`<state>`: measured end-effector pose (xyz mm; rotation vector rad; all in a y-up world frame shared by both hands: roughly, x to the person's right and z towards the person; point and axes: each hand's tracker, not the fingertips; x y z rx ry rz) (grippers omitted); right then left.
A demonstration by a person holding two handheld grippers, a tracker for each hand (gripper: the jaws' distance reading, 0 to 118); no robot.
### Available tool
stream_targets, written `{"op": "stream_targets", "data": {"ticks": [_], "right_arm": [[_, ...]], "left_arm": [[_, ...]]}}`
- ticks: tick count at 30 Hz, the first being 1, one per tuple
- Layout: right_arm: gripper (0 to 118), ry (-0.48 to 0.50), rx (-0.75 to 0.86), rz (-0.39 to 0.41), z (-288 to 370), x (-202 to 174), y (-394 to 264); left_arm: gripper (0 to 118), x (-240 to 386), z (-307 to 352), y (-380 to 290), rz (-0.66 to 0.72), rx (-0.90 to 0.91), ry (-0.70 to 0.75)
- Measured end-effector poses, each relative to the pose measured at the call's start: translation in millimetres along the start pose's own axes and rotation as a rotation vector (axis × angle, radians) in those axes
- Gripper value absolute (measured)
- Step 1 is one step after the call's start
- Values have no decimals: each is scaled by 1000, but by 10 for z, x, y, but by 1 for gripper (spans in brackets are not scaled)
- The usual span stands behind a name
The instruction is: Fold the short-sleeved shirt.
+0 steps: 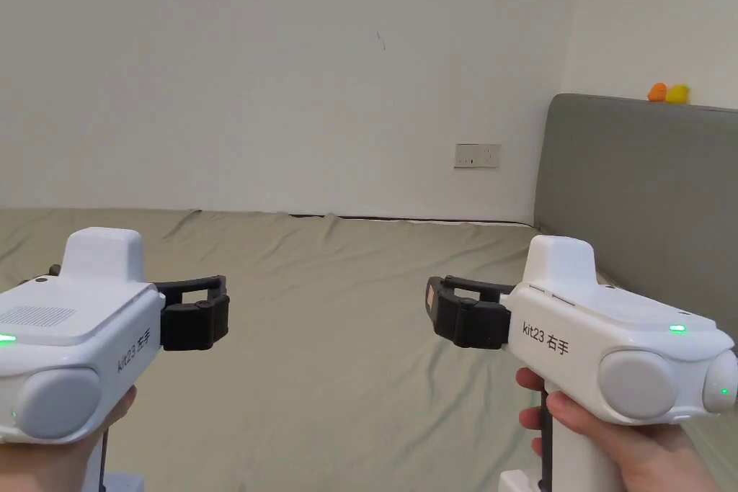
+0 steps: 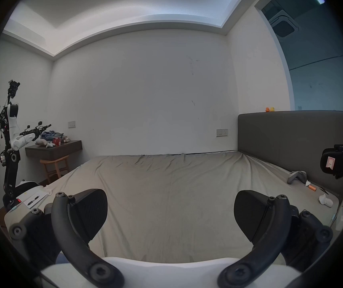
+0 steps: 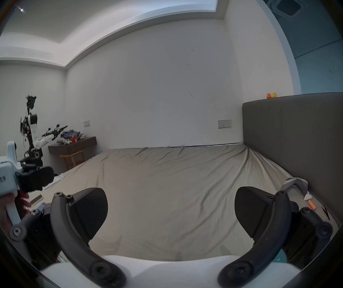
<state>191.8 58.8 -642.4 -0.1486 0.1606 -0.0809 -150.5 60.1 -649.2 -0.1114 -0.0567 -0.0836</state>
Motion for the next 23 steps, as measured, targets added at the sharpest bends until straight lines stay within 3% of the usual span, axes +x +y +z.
{"op": "stream_targets", "data": {"ticks": [9,14,20,23], "right_arm": [[118,-15,36,-62,142,-89,114],[118,34,35,-129,186,-54,165],[118,54,28,-107,153,-36,183],[118,-42,67,-100,178,-81,153]], "left_arm": [[118,-70,-25,-13,21,-13,13],[118,-57,-31,-32,17,-18,15],[118,-33,-21,-28,10,-17,13],[118,-34,-22,-27,11,-16,13]]}}
